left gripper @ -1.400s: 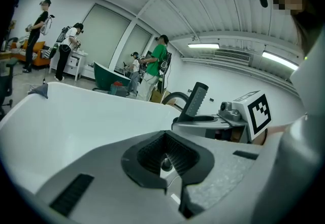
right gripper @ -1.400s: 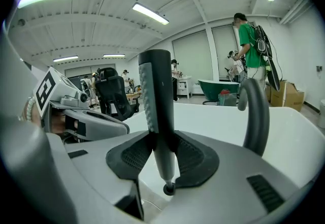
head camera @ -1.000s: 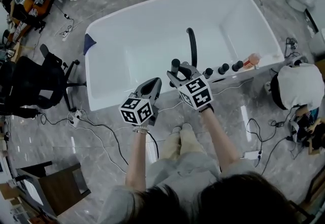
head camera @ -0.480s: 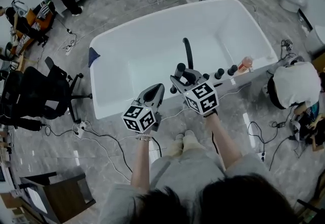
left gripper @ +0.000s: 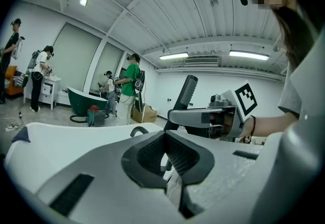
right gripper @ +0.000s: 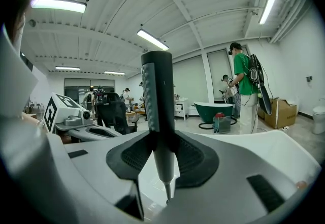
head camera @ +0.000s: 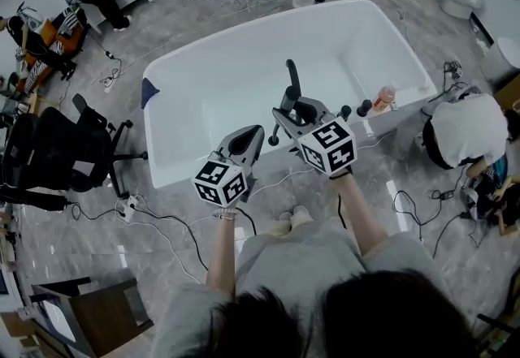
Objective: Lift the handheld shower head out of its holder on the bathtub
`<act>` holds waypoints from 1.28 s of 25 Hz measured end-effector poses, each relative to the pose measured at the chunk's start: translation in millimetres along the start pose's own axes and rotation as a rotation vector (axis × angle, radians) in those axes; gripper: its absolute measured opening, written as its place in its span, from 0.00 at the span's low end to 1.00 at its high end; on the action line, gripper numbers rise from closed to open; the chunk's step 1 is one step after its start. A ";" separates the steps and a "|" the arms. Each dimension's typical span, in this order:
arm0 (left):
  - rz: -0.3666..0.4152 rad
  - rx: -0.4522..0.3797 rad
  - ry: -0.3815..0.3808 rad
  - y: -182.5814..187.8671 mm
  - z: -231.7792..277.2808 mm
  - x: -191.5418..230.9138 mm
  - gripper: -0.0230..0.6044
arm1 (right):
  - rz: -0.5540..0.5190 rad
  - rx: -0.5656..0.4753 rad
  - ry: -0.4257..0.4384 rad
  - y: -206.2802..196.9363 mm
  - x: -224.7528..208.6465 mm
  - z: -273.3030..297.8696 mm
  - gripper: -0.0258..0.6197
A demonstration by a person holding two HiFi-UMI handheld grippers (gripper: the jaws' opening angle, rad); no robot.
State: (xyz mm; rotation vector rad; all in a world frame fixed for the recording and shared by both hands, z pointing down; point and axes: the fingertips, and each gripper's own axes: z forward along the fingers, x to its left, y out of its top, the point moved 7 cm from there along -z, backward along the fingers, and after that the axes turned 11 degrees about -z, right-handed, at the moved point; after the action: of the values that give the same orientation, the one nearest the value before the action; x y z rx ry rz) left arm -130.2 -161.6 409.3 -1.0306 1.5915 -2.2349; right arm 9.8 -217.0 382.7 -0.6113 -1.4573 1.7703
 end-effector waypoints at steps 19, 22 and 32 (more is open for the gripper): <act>0.078 -0.078 -0.019 33.8 -17.8 -19.1 0.04 | -0.010 -0.085 -0.015 34.5 5.7 -19.3 0.25; 0.079 -0.077 -0.024 34.2 -14.5 -18.2 0.04 | -0.006 -0.086 -0.018 33.2 4.5 -18.9 0.25; 0.079 -0.069 -0.031 34.0 -5.8 -15.9 0.04 | 0.007 -0.093 -0.023 31.1 -3.6 -18.2 0.25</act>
State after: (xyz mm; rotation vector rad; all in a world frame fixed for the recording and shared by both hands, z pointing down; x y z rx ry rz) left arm -129.7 -162.2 371.4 -0.9965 1.6767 -2.1172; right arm 18.1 -211.0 348.0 -0.6467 -1.5613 1.7279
